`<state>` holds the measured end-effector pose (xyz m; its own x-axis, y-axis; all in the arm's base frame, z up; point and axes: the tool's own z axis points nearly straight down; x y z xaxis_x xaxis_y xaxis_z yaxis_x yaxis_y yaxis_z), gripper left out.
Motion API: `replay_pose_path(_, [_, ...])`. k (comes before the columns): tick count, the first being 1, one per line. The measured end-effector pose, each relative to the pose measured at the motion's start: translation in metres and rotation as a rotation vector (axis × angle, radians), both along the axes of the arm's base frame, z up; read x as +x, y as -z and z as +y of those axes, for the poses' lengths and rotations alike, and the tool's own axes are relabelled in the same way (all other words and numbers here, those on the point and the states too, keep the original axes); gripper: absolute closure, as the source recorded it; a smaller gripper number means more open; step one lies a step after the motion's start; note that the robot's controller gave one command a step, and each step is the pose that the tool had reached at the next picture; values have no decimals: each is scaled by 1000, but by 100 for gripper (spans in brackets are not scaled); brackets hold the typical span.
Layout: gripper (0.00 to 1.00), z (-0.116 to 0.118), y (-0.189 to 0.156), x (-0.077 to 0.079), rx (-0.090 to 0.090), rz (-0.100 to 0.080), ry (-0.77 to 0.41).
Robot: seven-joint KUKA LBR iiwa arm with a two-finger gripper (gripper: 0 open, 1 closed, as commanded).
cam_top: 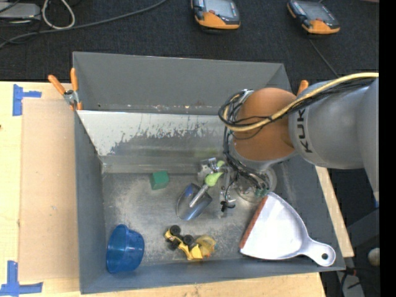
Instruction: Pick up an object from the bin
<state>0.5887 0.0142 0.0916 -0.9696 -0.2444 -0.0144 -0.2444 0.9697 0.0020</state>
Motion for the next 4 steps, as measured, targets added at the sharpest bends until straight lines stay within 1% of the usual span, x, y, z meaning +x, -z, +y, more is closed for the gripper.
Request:
replay_pose_path(1, [0, -4, 25, -1, -1, 4, -23])
replay_pose_path(2, [100, 3, 58, 12, 2, -18, 8])
replay_pose_path(4, [100, 3, 57, 14, 2, -32, -72])
